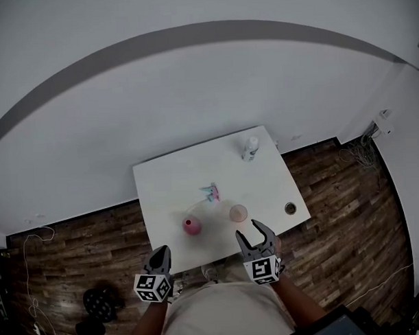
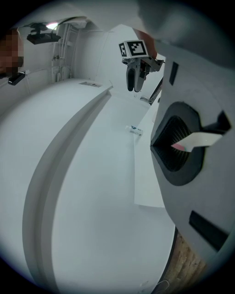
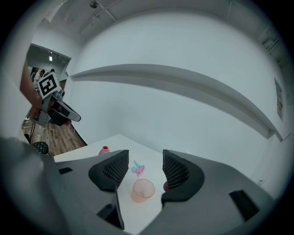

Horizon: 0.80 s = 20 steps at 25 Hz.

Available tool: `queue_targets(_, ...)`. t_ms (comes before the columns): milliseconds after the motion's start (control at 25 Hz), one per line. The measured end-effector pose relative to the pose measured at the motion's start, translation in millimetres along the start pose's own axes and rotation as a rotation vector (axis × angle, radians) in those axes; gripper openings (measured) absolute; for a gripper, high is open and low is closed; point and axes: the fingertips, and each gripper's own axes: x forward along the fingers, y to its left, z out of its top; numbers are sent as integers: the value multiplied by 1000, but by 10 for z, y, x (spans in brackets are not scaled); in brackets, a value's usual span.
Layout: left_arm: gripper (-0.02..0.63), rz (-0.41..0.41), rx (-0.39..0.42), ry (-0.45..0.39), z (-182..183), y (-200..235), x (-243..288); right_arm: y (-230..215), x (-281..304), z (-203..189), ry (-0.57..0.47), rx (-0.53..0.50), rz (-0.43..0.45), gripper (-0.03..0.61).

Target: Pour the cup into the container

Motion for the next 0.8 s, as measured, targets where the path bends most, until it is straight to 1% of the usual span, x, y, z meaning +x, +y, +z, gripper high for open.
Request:
queue_targets(160,9,-3,-9,6,-60,-4,-11,-4,-47,-87,8,25,-22,237)
queue_targets(320,9,-3,-20,11,-134,-43,-83,33,-108,-131,10,38,-25,236)
queue_targets(800,9,2,-46,7,-176,-88,-140,38,-45,22,-37,54,4,237)
